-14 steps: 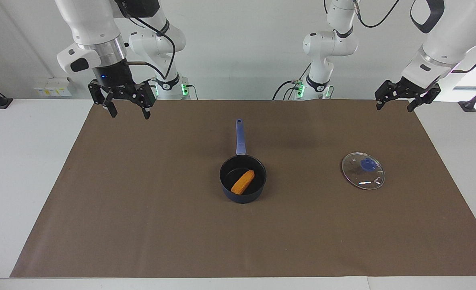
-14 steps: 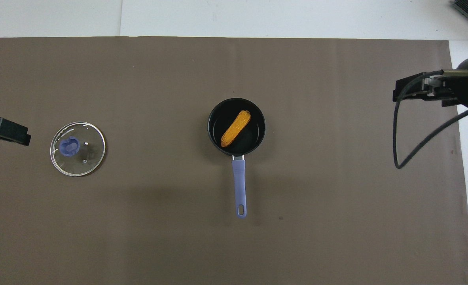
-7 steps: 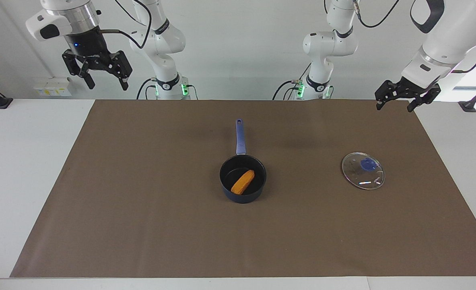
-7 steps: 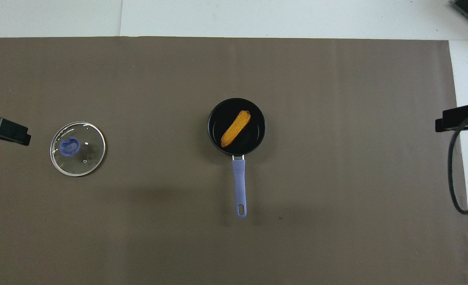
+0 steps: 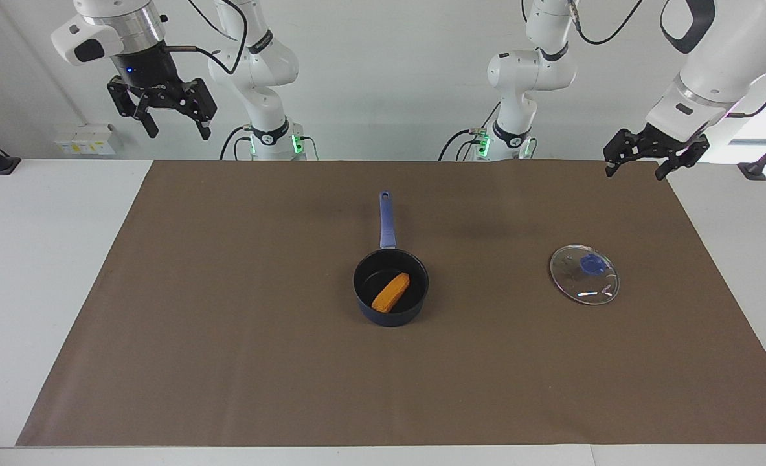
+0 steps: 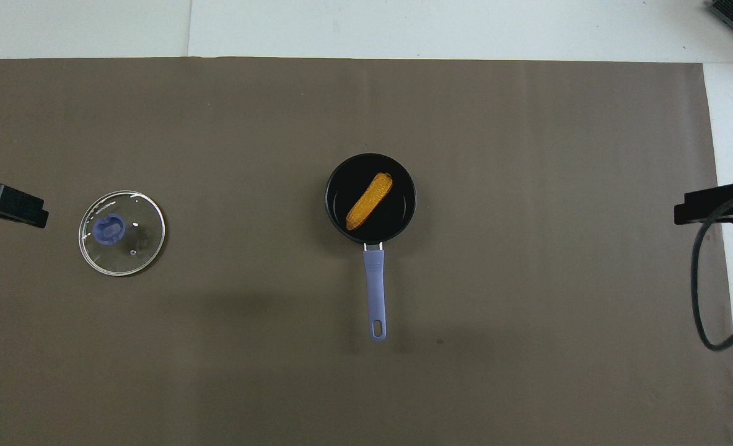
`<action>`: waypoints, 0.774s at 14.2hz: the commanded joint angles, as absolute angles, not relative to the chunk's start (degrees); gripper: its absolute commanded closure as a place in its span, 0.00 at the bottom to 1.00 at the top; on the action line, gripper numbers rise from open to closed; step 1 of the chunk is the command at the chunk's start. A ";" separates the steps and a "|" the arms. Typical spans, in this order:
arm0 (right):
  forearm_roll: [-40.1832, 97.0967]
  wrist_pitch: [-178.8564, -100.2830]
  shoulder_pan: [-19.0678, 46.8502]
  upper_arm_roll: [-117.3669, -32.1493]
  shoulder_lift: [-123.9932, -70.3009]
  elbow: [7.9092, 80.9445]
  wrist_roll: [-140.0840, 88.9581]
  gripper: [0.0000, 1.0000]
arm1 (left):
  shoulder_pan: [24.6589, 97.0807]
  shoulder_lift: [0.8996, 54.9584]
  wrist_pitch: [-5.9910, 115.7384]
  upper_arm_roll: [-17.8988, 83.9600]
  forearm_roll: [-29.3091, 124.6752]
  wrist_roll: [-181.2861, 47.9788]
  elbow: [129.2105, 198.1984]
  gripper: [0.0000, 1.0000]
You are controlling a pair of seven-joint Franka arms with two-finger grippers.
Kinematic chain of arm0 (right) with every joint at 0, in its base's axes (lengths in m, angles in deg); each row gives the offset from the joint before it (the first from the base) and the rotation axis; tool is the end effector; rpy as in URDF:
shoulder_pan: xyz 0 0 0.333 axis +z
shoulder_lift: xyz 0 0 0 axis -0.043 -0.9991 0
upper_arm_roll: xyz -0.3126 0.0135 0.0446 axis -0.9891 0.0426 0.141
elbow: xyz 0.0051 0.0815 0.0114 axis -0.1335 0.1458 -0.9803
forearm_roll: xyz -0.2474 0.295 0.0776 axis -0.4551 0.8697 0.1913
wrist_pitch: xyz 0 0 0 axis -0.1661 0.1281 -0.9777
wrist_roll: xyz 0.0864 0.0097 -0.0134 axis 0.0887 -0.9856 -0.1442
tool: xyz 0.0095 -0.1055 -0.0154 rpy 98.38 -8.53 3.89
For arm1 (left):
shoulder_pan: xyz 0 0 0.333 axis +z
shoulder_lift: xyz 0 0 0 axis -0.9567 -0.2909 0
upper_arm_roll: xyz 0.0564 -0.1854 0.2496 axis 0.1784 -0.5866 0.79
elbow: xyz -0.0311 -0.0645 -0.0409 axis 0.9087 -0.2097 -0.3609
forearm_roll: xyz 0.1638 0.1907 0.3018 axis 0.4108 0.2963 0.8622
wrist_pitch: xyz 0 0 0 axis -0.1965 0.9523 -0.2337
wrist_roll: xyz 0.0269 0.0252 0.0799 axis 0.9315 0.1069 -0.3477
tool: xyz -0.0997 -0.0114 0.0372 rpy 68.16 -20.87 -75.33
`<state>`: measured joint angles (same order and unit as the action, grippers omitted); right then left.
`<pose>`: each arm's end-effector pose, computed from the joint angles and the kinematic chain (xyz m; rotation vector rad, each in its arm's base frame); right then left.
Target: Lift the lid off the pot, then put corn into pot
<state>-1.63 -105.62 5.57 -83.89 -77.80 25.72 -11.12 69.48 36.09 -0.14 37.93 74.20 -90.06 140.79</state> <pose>0.5179 0.0108 0.6948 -3.1238 0.1394 -0.0699 0.5516 -0.0144 0.6283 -3.1089 0.2610 0.1307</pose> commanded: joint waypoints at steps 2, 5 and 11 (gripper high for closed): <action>-1.34 -106.87 4.66 -83.01 -76.27 27.69 -12.03 0.00 | 69.57 35.88 -0.54 37.99 74.49 -90.53 139.94 0.00; -0.99 -106.96 4.14 -83.36 -76.36 26.11 -12.47 0.00 | 69.57 35.88 -0.54 37.99 74.58 -90.53 139.94 0.00; -2.04 -106.87 2.21 -83.98 -76.09 27.42 -15.27 0.00 | 69.57 35.88 -0.54 37.99 74.49 -90.53 139.94 0.00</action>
